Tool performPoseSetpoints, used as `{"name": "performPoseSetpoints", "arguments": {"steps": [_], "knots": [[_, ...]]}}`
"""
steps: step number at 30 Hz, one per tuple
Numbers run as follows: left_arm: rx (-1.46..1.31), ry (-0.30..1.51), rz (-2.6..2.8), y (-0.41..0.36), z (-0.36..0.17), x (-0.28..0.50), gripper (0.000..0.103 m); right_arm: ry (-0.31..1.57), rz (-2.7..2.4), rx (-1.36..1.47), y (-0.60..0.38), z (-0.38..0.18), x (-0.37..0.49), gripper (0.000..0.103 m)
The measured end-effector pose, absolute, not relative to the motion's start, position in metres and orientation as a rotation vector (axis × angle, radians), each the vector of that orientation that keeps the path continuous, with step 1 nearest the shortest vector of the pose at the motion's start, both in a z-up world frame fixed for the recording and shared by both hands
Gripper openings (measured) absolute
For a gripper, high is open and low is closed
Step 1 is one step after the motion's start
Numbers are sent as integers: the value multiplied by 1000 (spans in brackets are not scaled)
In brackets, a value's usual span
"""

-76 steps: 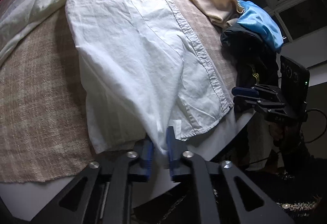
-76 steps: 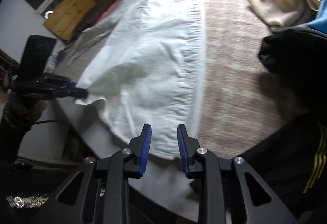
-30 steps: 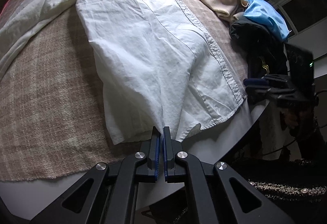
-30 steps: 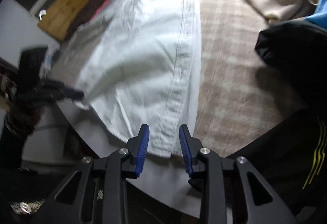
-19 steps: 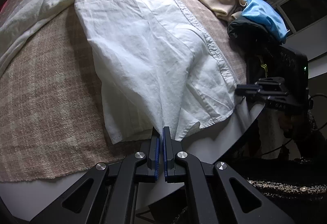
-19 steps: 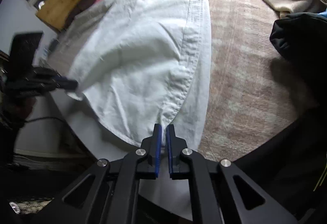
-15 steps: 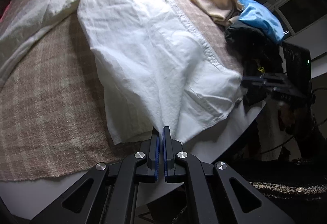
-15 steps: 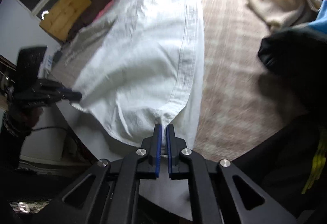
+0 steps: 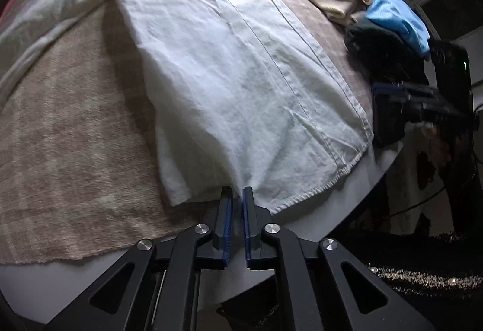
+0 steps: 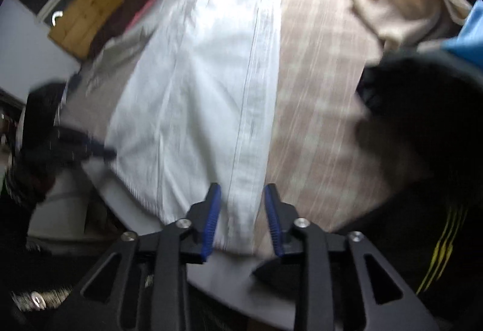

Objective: Fold clothes

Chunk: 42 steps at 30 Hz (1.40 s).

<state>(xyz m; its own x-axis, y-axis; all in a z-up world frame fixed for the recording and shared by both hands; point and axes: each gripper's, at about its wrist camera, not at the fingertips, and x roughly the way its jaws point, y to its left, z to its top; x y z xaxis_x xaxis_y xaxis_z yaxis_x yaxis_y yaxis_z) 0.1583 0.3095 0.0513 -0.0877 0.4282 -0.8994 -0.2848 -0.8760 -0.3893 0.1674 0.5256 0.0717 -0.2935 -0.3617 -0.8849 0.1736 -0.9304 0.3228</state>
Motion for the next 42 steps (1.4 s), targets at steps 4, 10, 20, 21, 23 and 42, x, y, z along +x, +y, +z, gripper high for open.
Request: {"name": "performPoseSetpoints", "arguments": {"steps": [4, 10, 20, 21, 23, 42], "knots": [[-1711, -117, 2084, 311, 66, 164, 15, -187, -2337, 1531, 531, 74, 113, 32], [-1612, -50, 2203, 342, 98, 178, 24, -135, -2319, 1516, 535, 62, 22, 32], [-1481, 211, 2092, 512, 79, 171, 36, -169, -2179, 1530, 540, 54, -75, 32], [-1506, 228, 2087, 522, 72, 169, 36, -179, -2165, 1531, 540, 54, -79, 32], [-1537, 169, 2070, 533, 64, 167, 37, -147, -2159, 1516, 540, 57, -81, 32], [-1646, -214, 2155, 488, 30, 124, 5, -96, -2062, 1476, 513, 38, -128, 32]]}}
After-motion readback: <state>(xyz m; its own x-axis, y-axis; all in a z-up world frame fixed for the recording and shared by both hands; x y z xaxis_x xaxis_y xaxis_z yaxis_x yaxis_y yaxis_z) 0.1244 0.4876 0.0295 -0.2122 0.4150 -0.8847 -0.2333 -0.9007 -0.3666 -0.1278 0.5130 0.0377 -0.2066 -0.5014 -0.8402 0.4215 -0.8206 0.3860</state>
